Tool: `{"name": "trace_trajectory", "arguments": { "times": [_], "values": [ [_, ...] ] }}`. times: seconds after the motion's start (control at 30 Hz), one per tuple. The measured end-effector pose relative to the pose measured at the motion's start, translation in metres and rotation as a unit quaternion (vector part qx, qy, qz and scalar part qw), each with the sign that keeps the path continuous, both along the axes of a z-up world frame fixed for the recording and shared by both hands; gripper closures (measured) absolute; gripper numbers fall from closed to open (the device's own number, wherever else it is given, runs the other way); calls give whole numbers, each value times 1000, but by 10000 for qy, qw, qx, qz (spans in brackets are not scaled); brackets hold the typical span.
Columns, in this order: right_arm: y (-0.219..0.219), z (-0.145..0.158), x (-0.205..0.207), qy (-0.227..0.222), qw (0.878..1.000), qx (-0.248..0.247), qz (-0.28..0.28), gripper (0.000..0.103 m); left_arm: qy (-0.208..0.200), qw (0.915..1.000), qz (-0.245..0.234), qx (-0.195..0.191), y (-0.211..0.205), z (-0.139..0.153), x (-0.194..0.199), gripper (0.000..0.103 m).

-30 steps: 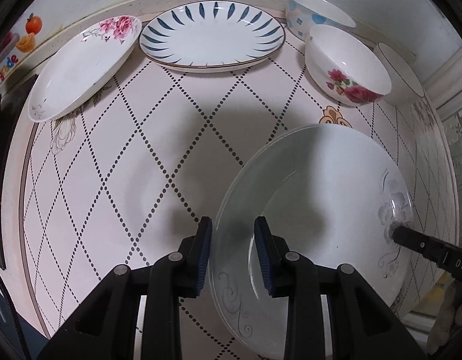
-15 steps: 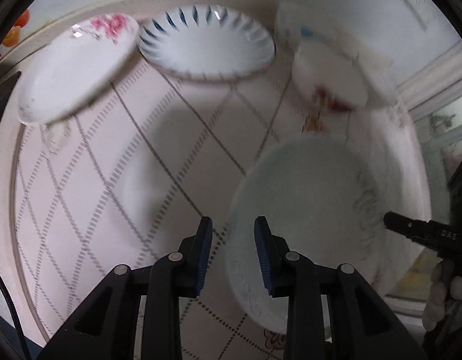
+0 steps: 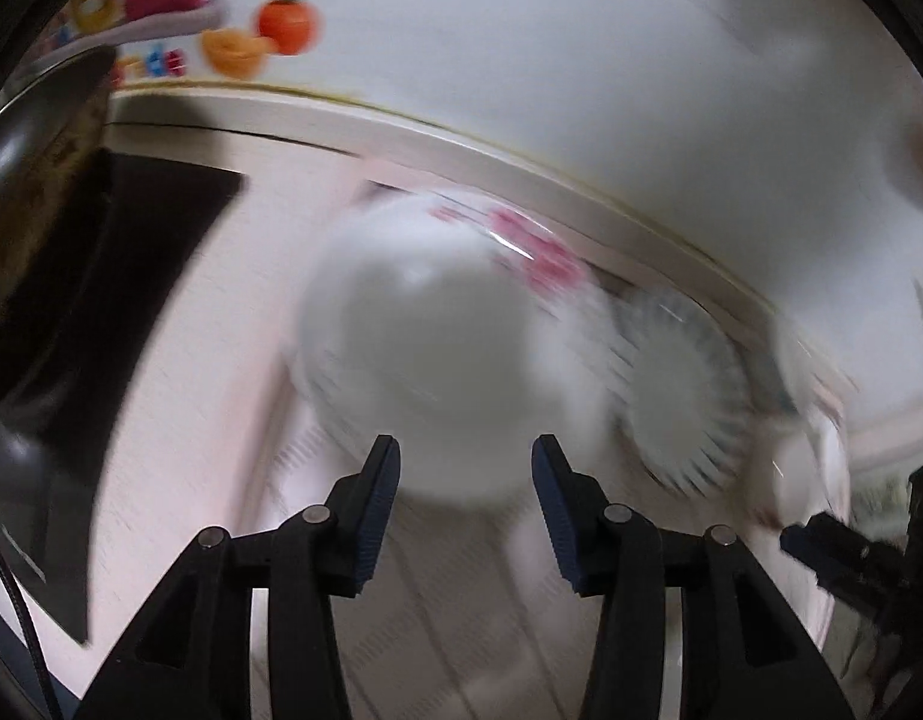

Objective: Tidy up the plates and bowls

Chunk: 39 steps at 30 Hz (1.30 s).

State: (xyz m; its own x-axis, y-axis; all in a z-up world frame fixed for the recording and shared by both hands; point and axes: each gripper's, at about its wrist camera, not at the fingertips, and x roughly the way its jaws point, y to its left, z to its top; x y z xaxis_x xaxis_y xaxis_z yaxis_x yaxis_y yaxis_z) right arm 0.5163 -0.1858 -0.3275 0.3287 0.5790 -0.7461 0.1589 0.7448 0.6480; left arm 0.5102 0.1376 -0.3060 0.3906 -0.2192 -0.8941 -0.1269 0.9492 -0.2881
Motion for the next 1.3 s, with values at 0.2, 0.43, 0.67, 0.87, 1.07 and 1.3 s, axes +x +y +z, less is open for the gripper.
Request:
{"name": "trace_trajectory", "arguments": {
  "times": [0.2,0.43,0.67,0.87,1.07,1.3],
  "values": [
    [69,-66,66,608,9978,-63,247,63,140,9984,-84,540,39,-22,60,60],
    [94,-102,97,715,9974,-74,-37,63,460,9944,-544,785,47,-47,111,60],
    [101,-116,111,718,9970,-226,-205,81,545,9945,-738,509,52,-70,133,80],
    [97,-117,106,524,9975,-463,-134,91,329,9956,-713,511,59,-66,122,86],
    [103,-113,98,444,9972,-596,57,90,205,9961,-699,508,63,-56,103,86],
    [94,-92,73,274,9973,-637,256,90,142,9970,-606,465,53,-28,53,86]
  ]
}}
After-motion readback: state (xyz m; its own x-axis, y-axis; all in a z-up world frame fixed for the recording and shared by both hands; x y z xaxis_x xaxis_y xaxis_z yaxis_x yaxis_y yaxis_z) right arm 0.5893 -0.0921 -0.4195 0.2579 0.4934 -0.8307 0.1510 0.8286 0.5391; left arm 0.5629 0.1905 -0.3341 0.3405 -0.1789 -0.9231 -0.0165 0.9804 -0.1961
